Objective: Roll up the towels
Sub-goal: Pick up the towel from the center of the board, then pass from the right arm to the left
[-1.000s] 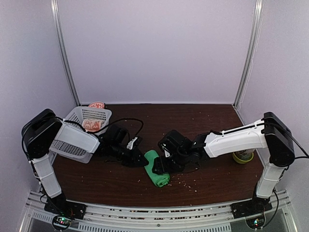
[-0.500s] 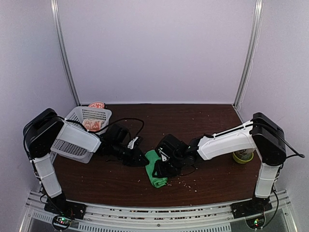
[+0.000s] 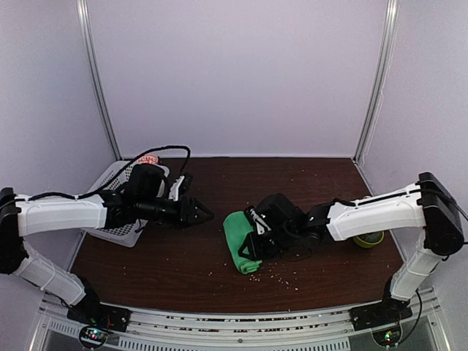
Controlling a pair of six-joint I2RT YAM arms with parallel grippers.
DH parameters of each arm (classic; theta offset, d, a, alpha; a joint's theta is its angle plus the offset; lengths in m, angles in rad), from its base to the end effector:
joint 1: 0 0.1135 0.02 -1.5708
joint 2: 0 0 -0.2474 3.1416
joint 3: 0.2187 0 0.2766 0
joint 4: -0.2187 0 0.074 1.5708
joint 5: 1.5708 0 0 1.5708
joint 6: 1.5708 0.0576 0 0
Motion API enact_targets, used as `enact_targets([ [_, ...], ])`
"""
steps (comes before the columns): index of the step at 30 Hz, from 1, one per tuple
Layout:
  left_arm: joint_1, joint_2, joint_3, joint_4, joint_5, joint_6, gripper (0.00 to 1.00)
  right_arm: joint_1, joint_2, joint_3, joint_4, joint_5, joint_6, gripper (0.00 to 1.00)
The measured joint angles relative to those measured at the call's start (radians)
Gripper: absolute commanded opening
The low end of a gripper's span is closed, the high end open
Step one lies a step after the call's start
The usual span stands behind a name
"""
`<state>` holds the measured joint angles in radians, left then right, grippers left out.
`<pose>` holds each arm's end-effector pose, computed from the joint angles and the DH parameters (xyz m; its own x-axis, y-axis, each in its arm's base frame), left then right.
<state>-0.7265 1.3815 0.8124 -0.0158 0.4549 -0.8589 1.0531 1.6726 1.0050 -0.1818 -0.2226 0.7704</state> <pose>0.2359 -0.2435 0.1921 -0.9287 -0.0846 -0.3610 0.2562 0.5574 -0.7897 0.1772 0.3368 0.1418 -0.9072 -0.2203 -0.3585 -0.4012 0.7099 0.5789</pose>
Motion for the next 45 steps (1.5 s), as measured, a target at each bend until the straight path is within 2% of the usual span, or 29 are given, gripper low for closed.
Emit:
enact_targets([
  [1, 0.000, -0.063, -0.014, -0.002, -0.030, -0.011, 0.86, 0.000, -0.039, 0.001, 0.001, 0.003, -0.014, 0.00],
  [2, 0.000, -0.108, -0.027, 0.000, -0.048, -0.014, 0.96, -0.001, -0.079, 0.003, 0.001, 0.004, -0.031, 0.00],
  [3, 0.000, -0.170, -0.051, 0.005, -0.068, -0.029, 0.98, -0.002, -0.116, 0.006, 0.002, 0.004, -0.046, 0.00],
  [9, -0.001, -0.379, -0.157, 0.123, -0.115, -0.064, 0.98, -0.005, -0.283, 0.022, 0.046, -0.037, -0.136, 0.00],
  [13, -0.002, -0.406, -0.175, 0.266, -0.060, -0.071, 0.98, -0.005, -0.336, 0.034, 0.110, -0.137, -0.147, 0.00],
  [20, -0.034, -0.312, -0.107, 0.374, 0.080, -0.084, 0.98, -0.006, -0.325, 0.079, 0.266, -0.307, -0.100, 0.00],
  [30, -0.044, -0.307, -0.110, 0.540, 0.167, -0.146, 0.98, -0.006, -0.249, 0.137, 0.411, -0.430, -0.021, 0.00],
  [35, -0.044, -0.355, -0.151, 0.616, 0.166, -0.169, 0.98, -0.006, -0.245, 0.137, 0.443, -0.435, 0.000, 0.00],
  [40, -0.045, -0.438, -0.167, 0.620, 0.151, -0.165, 0.98, -0.006, -0.243, 0.137, 0.453, -0.431, 0.014, 0.00],
  [45, -0.045, -0.445, -0.167, 0.620, 0.148, -0.161, 0.98, -0.006, -0.209, 0.153, 0.468, -0.433, 0.026, 0.00],
])
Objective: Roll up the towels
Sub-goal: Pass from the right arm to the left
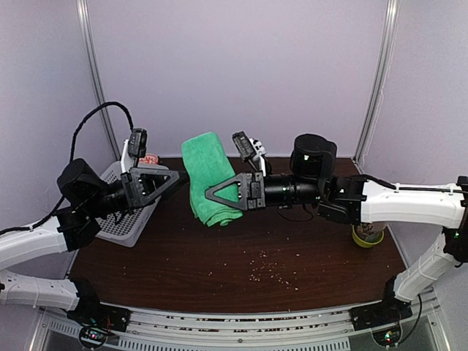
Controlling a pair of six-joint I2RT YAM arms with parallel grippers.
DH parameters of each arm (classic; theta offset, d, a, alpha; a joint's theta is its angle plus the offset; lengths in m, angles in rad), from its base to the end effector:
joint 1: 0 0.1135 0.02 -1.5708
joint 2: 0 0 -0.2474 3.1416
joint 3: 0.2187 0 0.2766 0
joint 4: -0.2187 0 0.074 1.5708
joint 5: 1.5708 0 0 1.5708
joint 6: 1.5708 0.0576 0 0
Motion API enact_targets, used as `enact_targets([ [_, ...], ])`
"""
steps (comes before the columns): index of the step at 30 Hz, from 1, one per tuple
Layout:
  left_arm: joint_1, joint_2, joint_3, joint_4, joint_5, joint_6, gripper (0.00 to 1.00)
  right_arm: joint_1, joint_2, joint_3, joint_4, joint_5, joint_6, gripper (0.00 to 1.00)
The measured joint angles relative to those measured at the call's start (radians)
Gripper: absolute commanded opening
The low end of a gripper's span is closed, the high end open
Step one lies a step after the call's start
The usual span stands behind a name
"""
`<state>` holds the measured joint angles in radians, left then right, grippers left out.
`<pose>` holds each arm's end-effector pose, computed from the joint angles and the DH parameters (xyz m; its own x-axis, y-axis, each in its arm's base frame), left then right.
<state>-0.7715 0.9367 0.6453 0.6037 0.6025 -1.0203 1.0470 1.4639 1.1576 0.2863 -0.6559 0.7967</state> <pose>0.1671 -0.2081 0.3300 -0.7038 -0.2950 -0.6462 0.6905 -0.0703 -0.7200 0.1640 0.3542 0.3329 -0.7158 -0.1062 -0.6902 -0.6858 -0.0796 0.7234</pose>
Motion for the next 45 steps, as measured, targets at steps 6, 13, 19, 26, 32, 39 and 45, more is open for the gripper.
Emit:
enact_targets([
  [6, 0.000, 0.039, 0.000, -0.036, 0.003, 0.000, 0.98, 0.002, 0.020, 0.024, 0.005, -0.002, 0.000, 0.00],
  [13, 0.000, -0.026, 0.013, -0.111, -0.005, 0.026, 0.98, 0.004, 0.020, 0.070, 0.025, -0.014, 0.004, 0.00],
  [19, 0.000, -0.045, 0.056, -0.100, 0.013, 0.027, 0.98, 0.030, 0.037, 0.149, 0.044, -0.054, 0.015, 0.00],
  [26, 0.000, -0.031, 0.089, -0.086, 0.050, 0.021, 0.98, 0.064, 0.095, 0.181, 0.050, -0.091, 0.020, 0.00],
  [32, 0.000, -0.023, 0.098, -0.081, 0.074, 0.008, 0.86, 0.068, 0.110, 0.198, -0.008, -0.095, -0.011, 0.00],
  [39, 0.000, -0.022, 0.106, -0.100, 0.077, 0.009, 0.71, 0.067, 0.111, 0.198, -0.093, -0.061, -0.069, 0.00],
  [45, 0.000, 0.004, 0.124, -0.169, 0.072, 0.035, 0.32, 0.063, 0.111, 0.206, -0.162, -0.029, -0.108, 0.00],
])
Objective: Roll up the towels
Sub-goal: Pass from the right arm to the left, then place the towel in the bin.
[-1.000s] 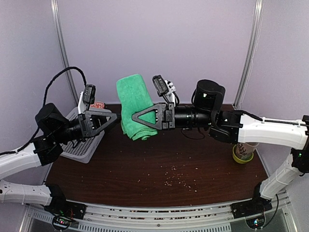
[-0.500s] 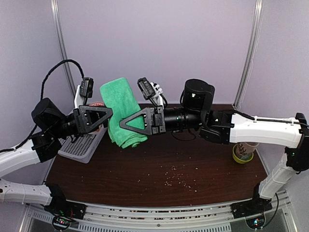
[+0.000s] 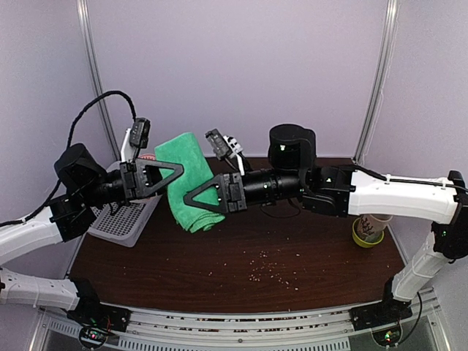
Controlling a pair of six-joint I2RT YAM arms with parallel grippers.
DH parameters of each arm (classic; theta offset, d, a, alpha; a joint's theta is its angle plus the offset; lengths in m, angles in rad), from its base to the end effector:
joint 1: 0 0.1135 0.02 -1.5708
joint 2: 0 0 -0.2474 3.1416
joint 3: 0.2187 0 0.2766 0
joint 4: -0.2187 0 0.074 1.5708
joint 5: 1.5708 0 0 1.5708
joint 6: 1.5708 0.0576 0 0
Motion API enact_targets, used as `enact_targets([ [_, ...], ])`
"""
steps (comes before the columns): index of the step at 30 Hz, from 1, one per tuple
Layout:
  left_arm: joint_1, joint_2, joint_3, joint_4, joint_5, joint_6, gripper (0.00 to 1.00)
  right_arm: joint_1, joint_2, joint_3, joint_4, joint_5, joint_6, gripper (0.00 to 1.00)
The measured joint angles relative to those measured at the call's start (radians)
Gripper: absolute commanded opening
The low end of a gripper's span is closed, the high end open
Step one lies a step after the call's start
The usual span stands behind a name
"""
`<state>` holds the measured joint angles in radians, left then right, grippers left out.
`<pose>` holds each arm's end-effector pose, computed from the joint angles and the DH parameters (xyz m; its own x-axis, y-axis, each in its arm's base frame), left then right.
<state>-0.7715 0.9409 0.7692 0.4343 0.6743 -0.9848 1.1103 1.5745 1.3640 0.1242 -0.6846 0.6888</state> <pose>0.1652 -0.2109 0.3573 -0.7110 -0.2164 -0.6691 0.6953 -0.0736 -0.7150 0.1521 0.3886 0.3529 -0.6486 -0.1995 -0.7345 -0.7275 -0.1209 0.6753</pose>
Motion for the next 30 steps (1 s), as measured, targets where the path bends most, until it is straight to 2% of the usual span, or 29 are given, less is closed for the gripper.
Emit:
enact_targets([
  [2, 0.002, 0.019, 0.006, -0.003, 0.001, -0.003, 0.08, -0.002, 0.000, 0.010, -0.031, 0.013, -0.011, 0.00],
  [3, 0.004, 0.027, 0.008, -0.002, 0.001, 0.000, 0.00, -0.002, 0.000, 0.014, -0.046, 0.018, -0.016, 0.02],
  [5, 0.007, 0.034, 0.009, -0.003, -0.005, 0.004, 0.00, -0.006, 0.000, 0.019, -0.069, 0.028, -0.027, 0.36],
  [8, 0.008, 0.027, 0.016, -0.054, -0.035, 0.037, 0.00, -0.013, -0.007, 0.018, -0.092, 0.053, -0.034, 0.79],
  [10, 0.014, 0.006, 0.030, -0.132, -0.066, 0.070, 0.00, -0.017, -0.024, 0.005, -0.105, 0.081, -0.037, 0.92],
  [13, 0.109, -0.066, 0.049, -0.275, -0.150, 0.111, 0.00, -0.046, -0.096, -0.044, -0.145, 0.147, -0.044, 0.97],
  [17, 0.333, -0.163, 0.059, -0.402, -0.282, 0.101, 0.00, -0.107, -0.242, -0.131, -0.192, 0.260, -0.060, 0.97],
  [20, 0.504, -0.170, 0.056, -0.463, -0.351, 0.041, 0.00, -0.148, -0.364, -0.229, -0.217, 0.364, -0.064, 0.97],
  [22, 0.621, -0.125, 0.039, -0.473, -0.372, -0.017, 0.00, -0.165, -0.416, -0.287, -0.230, 0.415, -0.066, 0.96],
  [25, 0.737, -0.011, -0.014, -0.460, -0.387, -0.106, 0.00, -0.174, -0.447, -0.354, -0.250, 0.460, -0.067, 0.96],
  [30, 0.810, 0.166, -0.080, -0.484, -0.465, -0.208, 0.00, -0.175, -0.458, -0.430, -0.273, 0.488, -0.073, 0.95],
])
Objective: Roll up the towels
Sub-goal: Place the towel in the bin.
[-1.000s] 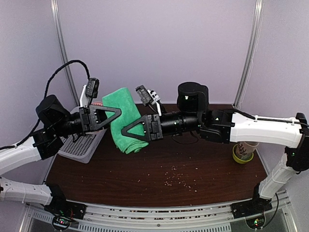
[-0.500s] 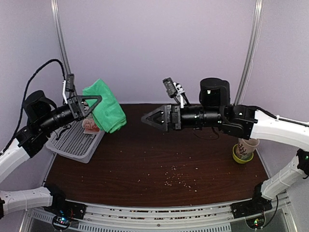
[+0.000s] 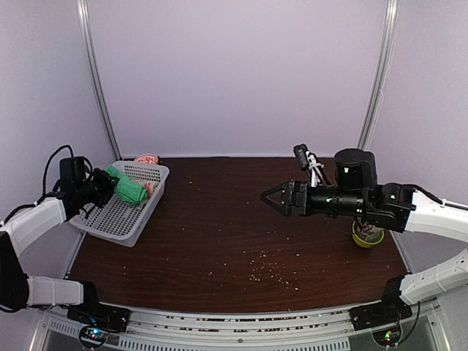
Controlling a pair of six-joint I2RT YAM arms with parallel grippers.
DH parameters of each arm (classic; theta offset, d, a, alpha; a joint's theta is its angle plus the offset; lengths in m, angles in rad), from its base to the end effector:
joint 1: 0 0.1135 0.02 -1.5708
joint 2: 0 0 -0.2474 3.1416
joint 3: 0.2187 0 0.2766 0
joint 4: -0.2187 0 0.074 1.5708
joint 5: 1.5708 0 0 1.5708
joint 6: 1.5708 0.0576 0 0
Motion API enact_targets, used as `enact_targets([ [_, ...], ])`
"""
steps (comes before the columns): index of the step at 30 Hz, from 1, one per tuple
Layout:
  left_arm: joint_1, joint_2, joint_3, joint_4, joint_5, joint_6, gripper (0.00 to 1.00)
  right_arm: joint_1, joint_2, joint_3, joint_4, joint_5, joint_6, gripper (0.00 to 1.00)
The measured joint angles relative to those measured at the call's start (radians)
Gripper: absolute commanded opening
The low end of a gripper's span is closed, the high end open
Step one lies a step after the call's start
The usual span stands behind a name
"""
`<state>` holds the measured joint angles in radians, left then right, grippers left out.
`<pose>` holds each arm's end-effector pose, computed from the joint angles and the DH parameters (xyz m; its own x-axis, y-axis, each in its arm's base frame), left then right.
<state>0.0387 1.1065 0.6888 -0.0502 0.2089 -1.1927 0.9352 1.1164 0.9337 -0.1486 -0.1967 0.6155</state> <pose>0.2969 -0.0005 0.2212 -0.3031 -0.9216 -0.2426 -0.3645 0.3473 -0.8640 0.1757 0.2571 0.3033 -0.6767 0.0366 -0.7354 -0.6225 0.5051 0.5979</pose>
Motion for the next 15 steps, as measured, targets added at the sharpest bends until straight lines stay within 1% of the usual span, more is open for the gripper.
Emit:
enact_targets([
  [6, 0.008, 0.084, 0.018, -0.003, -0.159, -0.100, 0.00, 0.000, -0.041, -0.039, -0.001, 0.015, -0.008, 0.94],
  [9, 0.021, 0.135, 0.018, 0.024, -0.217, -0.150, 0.00, 0.000, -0.057, -0.058, 0.017, 0.015, -0.006, 0.94],
  [12, 0.026, 0.192, 0.019, 0.065, -0.249, -0.187, 0.00, 0.000, -0.057, -0.074, 0.027, 0.014, -0.003, 0.94],
  [15, 0.028, 0.267, 0.030, 0.104, -0.246, -0.206, 0.00, 0.000, -0.051, -0.077, 0.028, 0.014, -0.003, 0.94],
])
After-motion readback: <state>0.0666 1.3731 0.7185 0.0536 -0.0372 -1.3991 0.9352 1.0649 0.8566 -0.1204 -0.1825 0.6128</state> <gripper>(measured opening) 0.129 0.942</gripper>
